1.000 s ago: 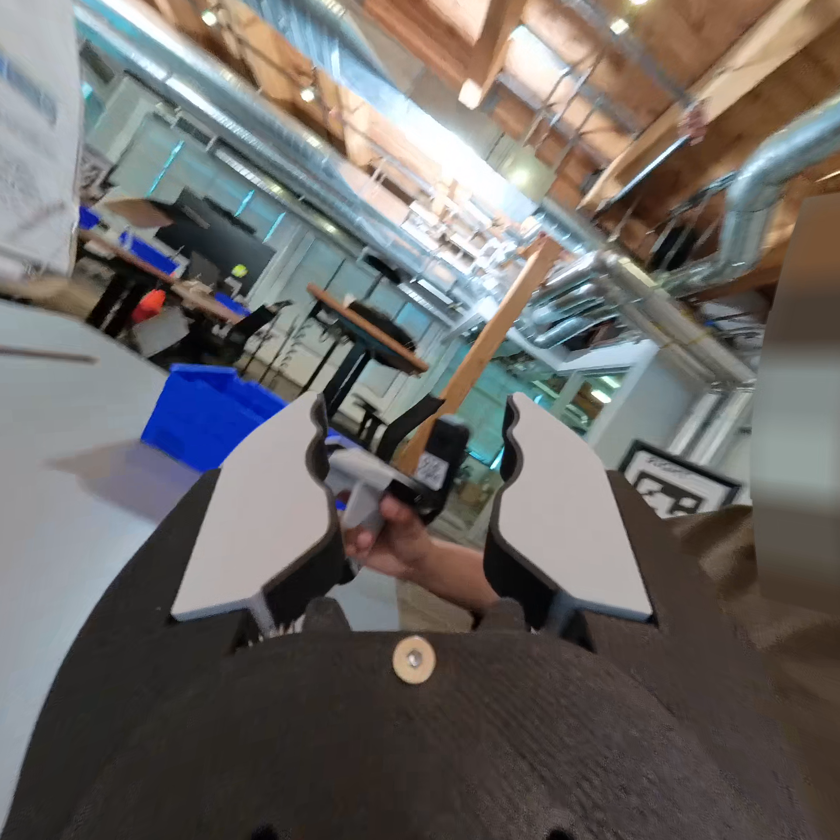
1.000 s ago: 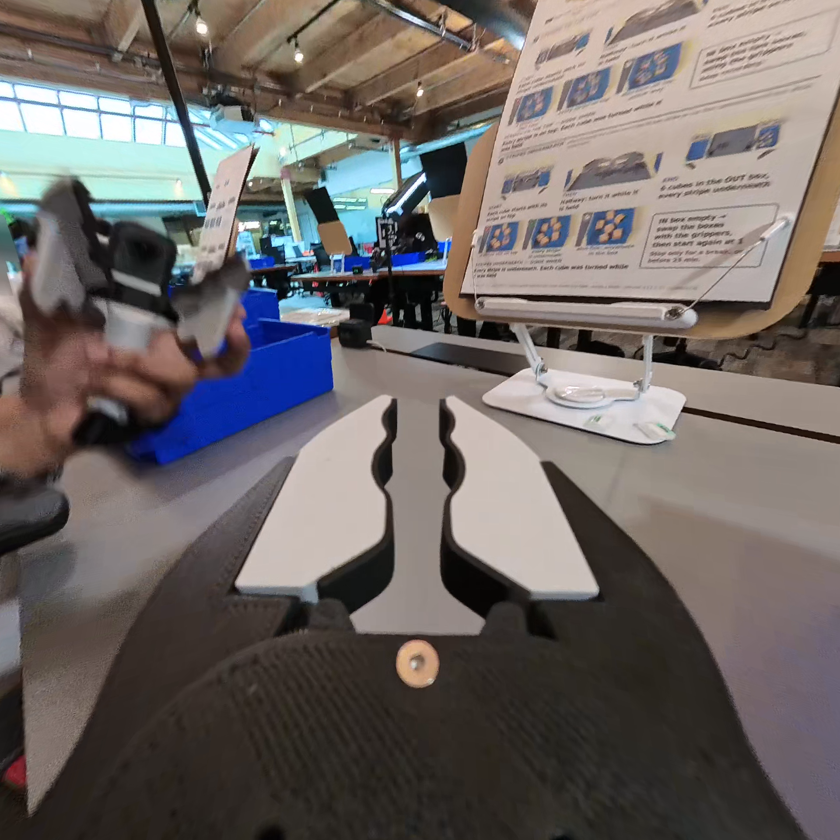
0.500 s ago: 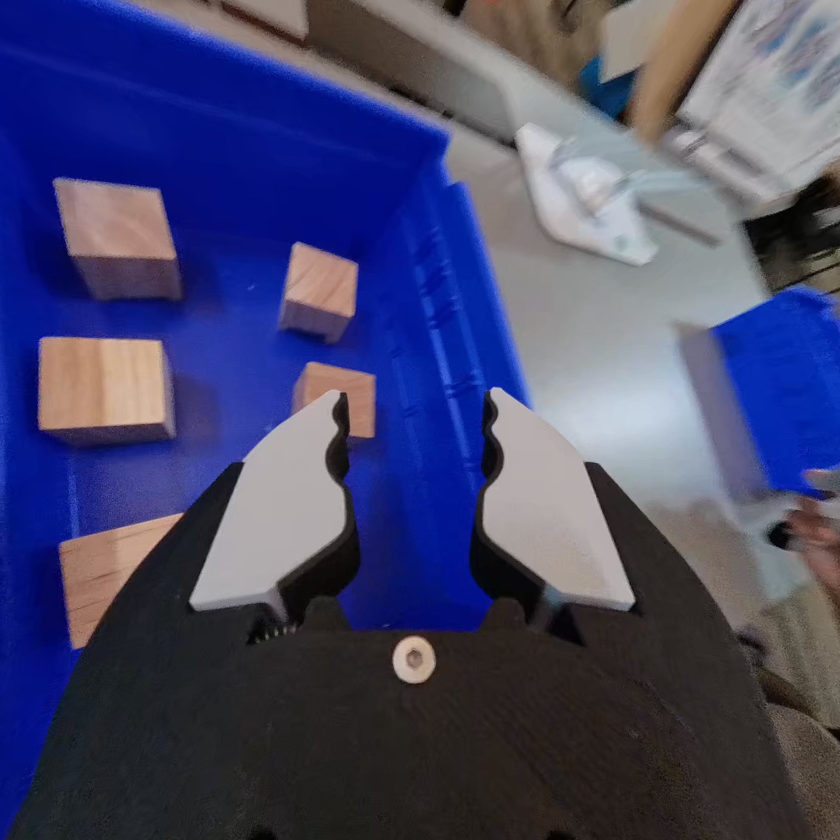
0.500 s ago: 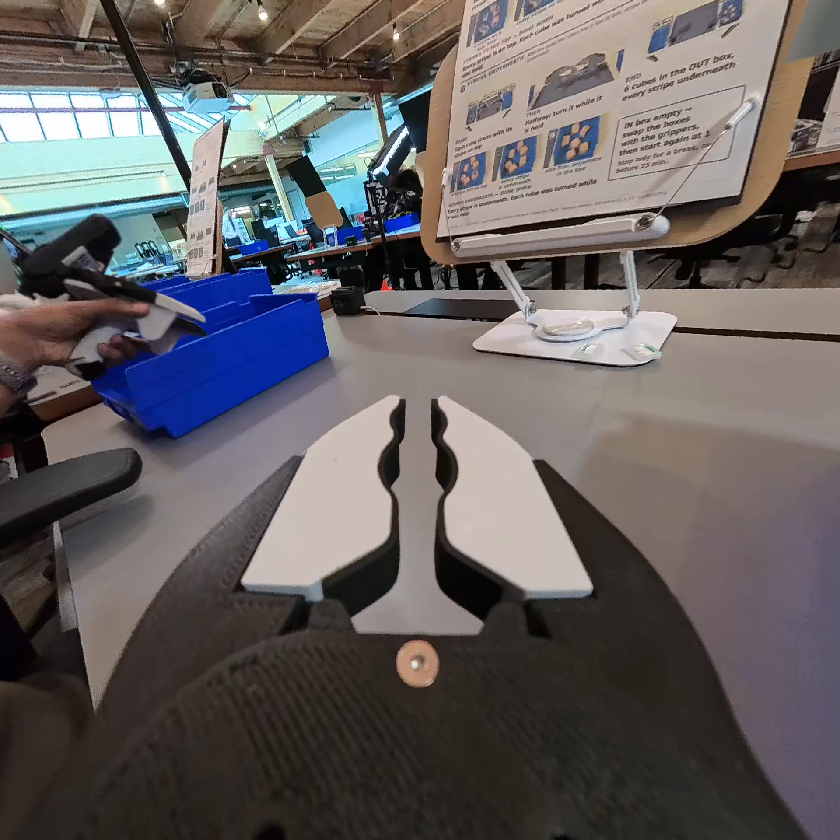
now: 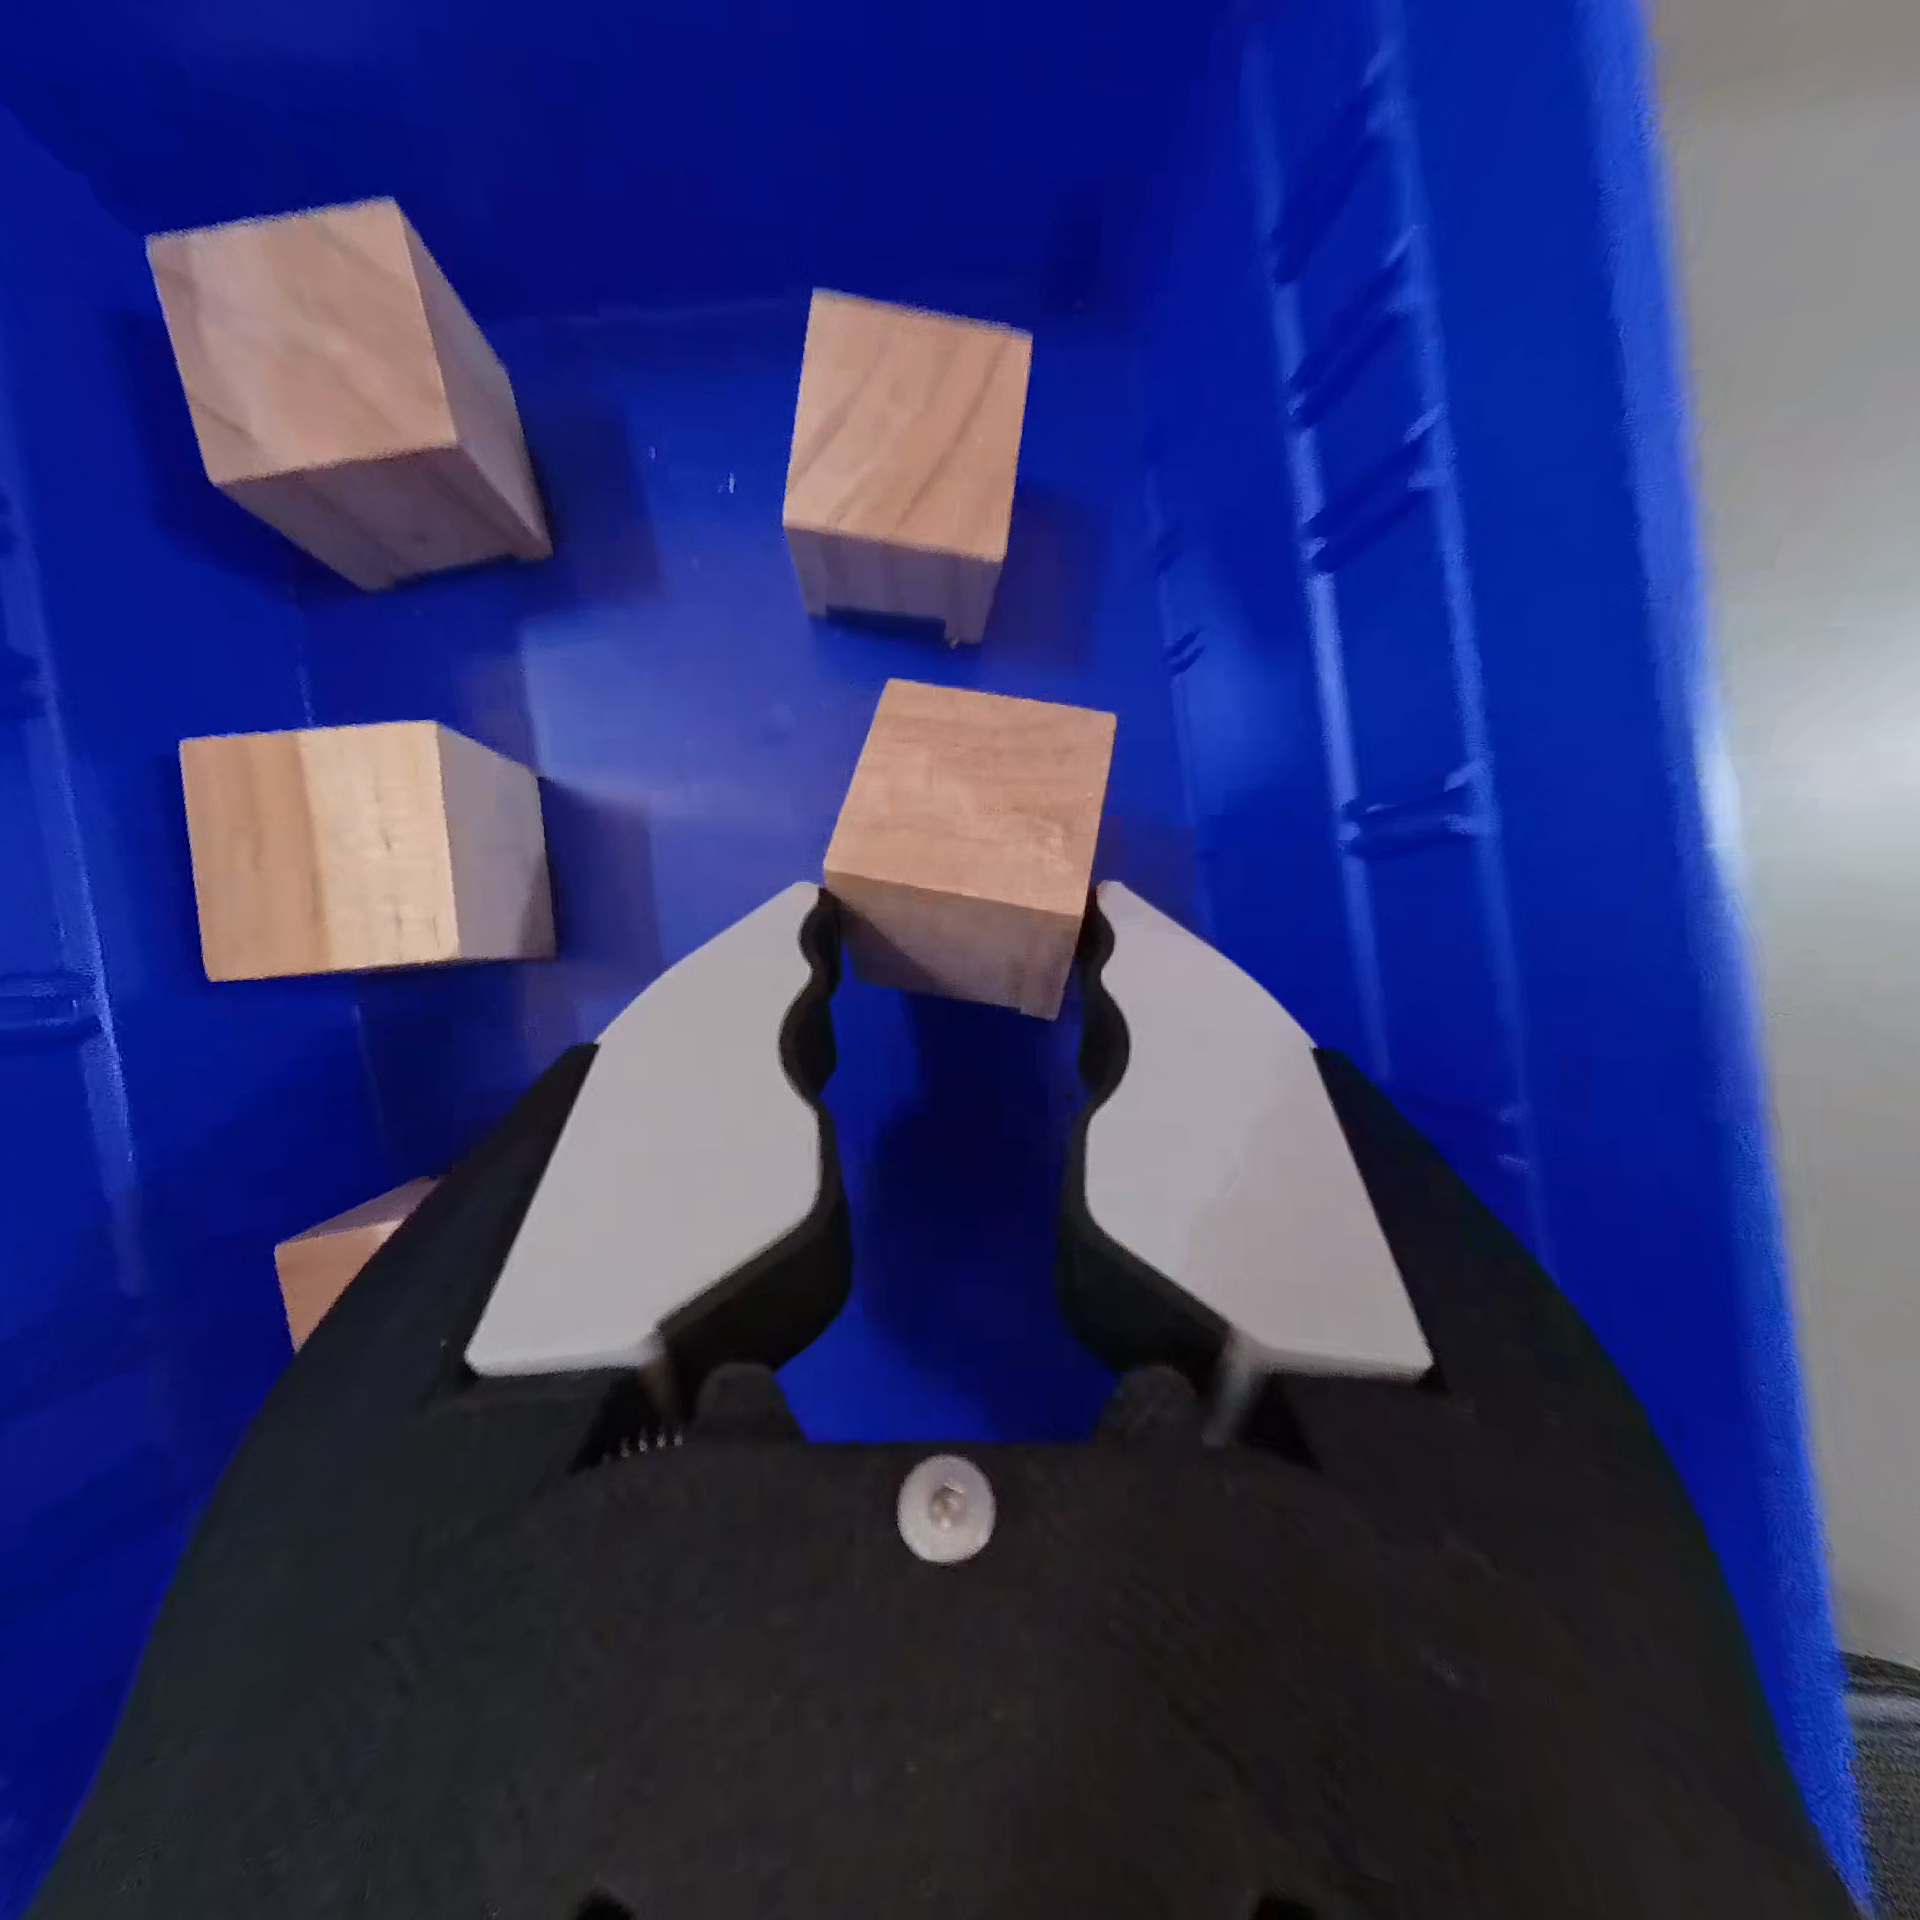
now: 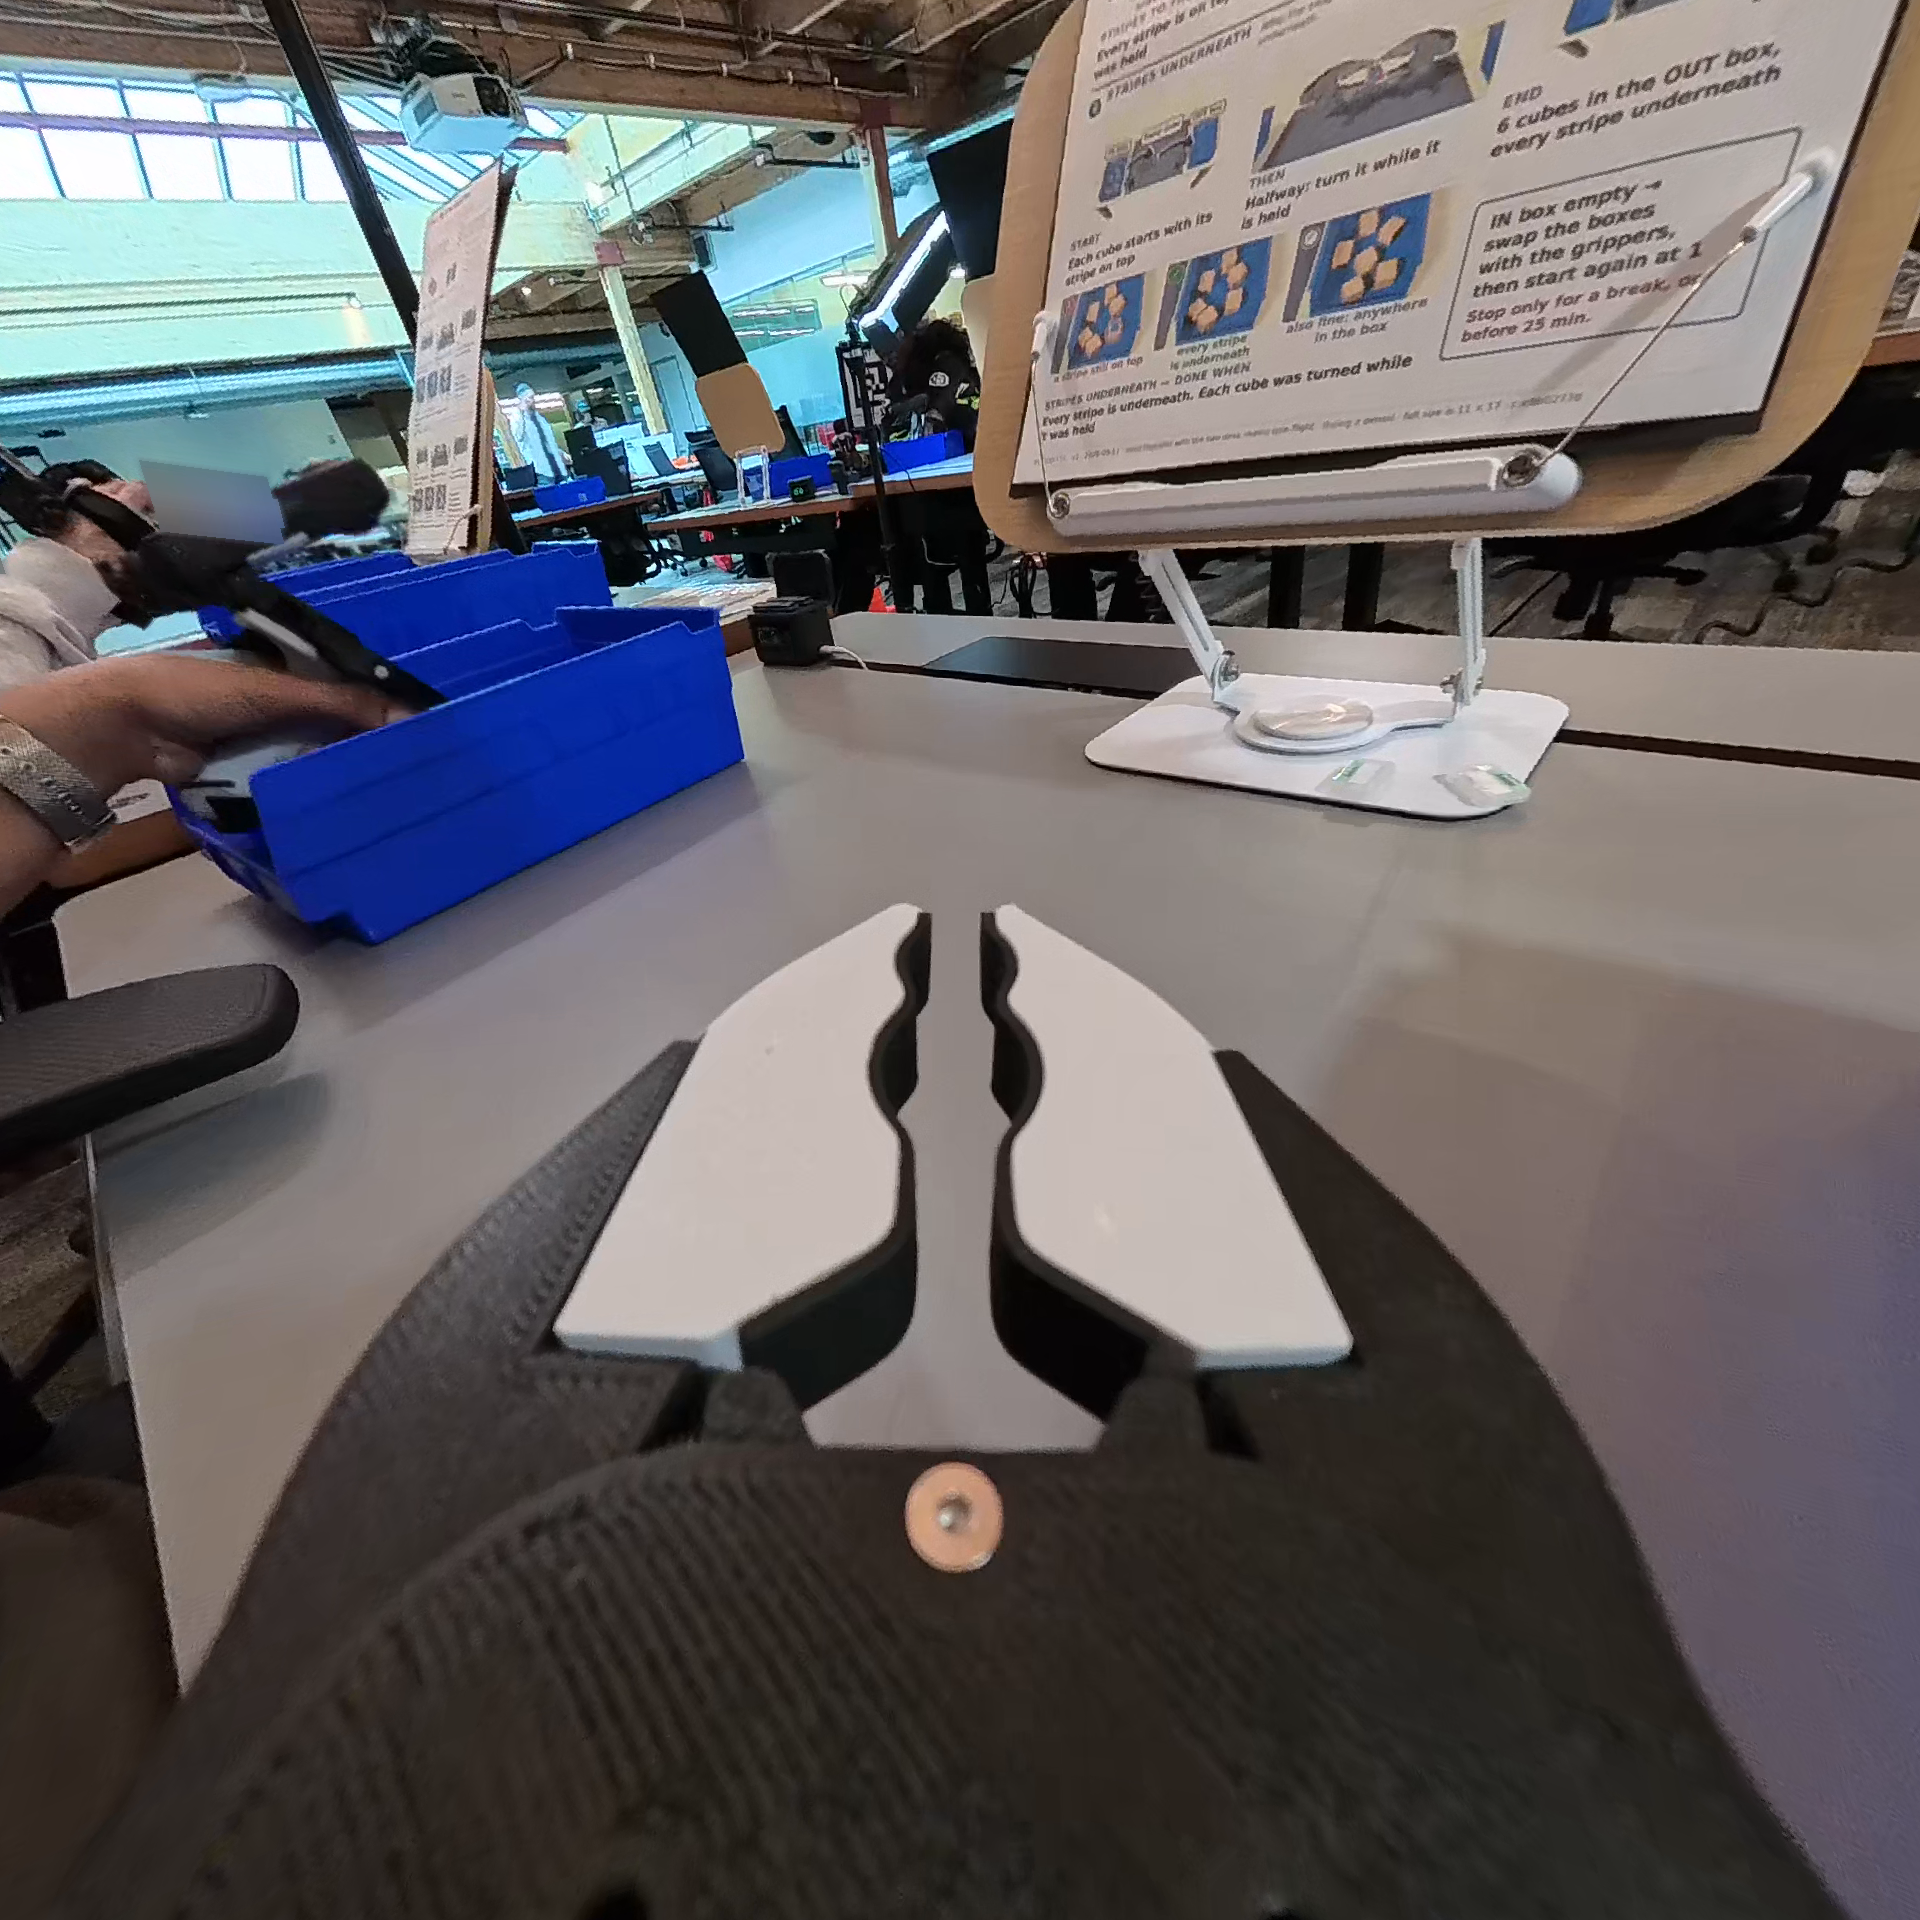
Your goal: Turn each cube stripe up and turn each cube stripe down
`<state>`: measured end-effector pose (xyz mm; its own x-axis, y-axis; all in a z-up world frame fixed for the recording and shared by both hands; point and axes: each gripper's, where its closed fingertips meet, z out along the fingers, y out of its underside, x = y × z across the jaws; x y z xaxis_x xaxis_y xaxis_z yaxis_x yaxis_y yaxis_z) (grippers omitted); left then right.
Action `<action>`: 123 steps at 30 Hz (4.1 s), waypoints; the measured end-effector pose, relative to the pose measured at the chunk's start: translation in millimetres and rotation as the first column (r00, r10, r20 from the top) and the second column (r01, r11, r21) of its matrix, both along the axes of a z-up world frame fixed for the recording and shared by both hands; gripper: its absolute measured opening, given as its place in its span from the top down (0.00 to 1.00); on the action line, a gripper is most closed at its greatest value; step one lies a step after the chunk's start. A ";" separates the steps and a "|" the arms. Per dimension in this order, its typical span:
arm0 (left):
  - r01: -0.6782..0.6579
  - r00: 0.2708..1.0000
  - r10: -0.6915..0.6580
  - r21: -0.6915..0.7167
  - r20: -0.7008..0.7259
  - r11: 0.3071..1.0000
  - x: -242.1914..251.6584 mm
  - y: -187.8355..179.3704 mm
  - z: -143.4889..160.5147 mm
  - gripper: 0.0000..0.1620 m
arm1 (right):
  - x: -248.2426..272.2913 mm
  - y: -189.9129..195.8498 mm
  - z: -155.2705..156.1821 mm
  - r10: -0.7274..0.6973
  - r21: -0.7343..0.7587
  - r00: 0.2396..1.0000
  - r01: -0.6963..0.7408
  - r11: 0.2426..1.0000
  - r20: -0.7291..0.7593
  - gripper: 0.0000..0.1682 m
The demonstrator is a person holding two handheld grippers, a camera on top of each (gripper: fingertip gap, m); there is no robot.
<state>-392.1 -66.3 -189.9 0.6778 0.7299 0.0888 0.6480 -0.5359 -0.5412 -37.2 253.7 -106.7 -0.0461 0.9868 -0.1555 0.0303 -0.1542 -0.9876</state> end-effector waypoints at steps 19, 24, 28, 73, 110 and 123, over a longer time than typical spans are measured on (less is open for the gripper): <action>-0.010 0.656 -0.720 0.951 -0.227 -0.308 172.3 99.6 265.5 0.72 | -2.8 -15.0 -5.3 -0.012 0.203 0.996 -0.006 0.979 0.086 0.89; -0.043 0.630 -0.755 0.963 -0.179 -0.265 248.1 179.0 233.4 0.73 | 1.5 -29.8 26.5 0.062 -0.051 0.997 -0.063 0.997 -0.036 0.73; -0.206 0.580 -0.814 0.961 -0.034 -0.187 292.6 221.3 200.4 0.73 | 9.5 -46.3 52.5 0.080 -0.042 0.979 -0.090 0.995 -0.189 0.70; -0.152 0.525 -0.849 0.975 -0.059 -0.162 374.3 250.4 163.2 0.73 | 13.6 -71.8 73.0 0.040 -0.319 0.938 -0.157 0.935 -0.346 0.72; -0.162 0.512 -0.858 0.977 -0.035 -0.136 372.5 252.0 159.1 0.72 | 13.5 -64.8 75.7 -0.008 -0.340 0.941 -0.114 0.933 -0.339 0.76; -0.191 0.514 -0.857 0.979 0.042 -0.067 362.0 258.9 150.0 0.72 | 37.8 -0.1 99.8 -0.177 -0.306 0.917 0.064 0.950 -0.358 0.76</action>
<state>-30.1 192.6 -40.0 0.1348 -0.6748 0.7256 0.8879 -0.2427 -0.3908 0.6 253.6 -6.9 -0.0402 0.9056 -0.4222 -0.3715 -0.4058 -0.8351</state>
